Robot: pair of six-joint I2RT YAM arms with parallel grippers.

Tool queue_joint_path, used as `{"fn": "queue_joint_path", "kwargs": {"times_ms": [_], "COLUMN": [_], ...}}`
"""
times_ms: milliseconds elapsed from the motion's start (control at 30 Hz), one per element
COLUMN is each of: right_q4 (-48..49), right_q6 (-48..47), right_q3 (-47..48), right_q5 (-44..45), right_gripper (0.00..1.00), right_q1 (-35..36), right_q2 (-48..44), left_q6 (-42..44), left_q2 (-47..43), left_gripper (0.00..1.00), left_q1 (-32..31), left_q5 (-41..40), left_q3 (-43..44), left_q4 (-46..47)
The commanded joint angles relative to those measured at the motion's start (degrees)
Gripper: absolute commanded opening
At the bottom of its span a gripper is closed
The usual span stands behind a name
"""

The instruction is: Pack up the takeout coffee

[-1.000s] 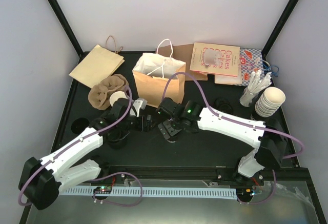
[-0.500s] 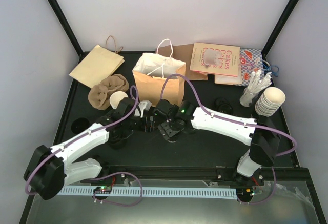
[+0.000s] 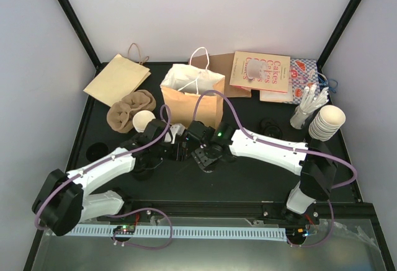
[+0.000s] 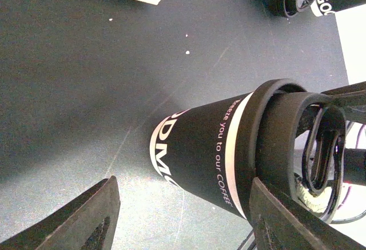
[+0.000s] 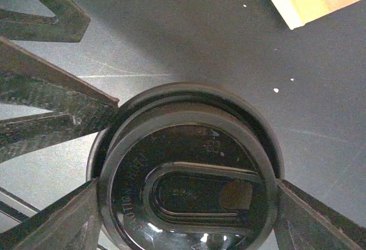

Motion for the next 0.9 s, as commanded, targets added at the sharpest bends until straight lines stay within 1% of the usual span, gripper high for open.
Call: {"fn": "queue_joint_path", "kwargs": {"times_ms": [0, 367, 600, 867], "right_q4": [-0.25, -0.59, -0.79, -0.26], "right_q6": [0.11, -0.9, -1.18, -1.65], "right_q3": [0.77, -0.46, -3.28, -4.18], "right_q5": [-0.48, -2.74, -3.9, -5.92], "right_gripper": [0.77, 0.75, 0.71, 0.7], "right_q1": [0.28, 0.3, 0.28, 0.3], "right_q2": [1.1, 2.15, 2.9, 3.51], "left_q6": [-0.21, -0.25, -0.25, -0.27], "left_q2": [0.99, 3.13, 5.05, 6.91], "left_gripper": [0.64, 0.6, 0.59, 0.57], "left_q1": [0.18, 0.24, 0.17, 0.17], "left_q5": [1.29, 2.32, 2.07, 1.37], "left_q3": [-0.45, -1.27, -1.68, -2.56], "left_q4": [2.12, 3.61, 3.39, 3.59]}}
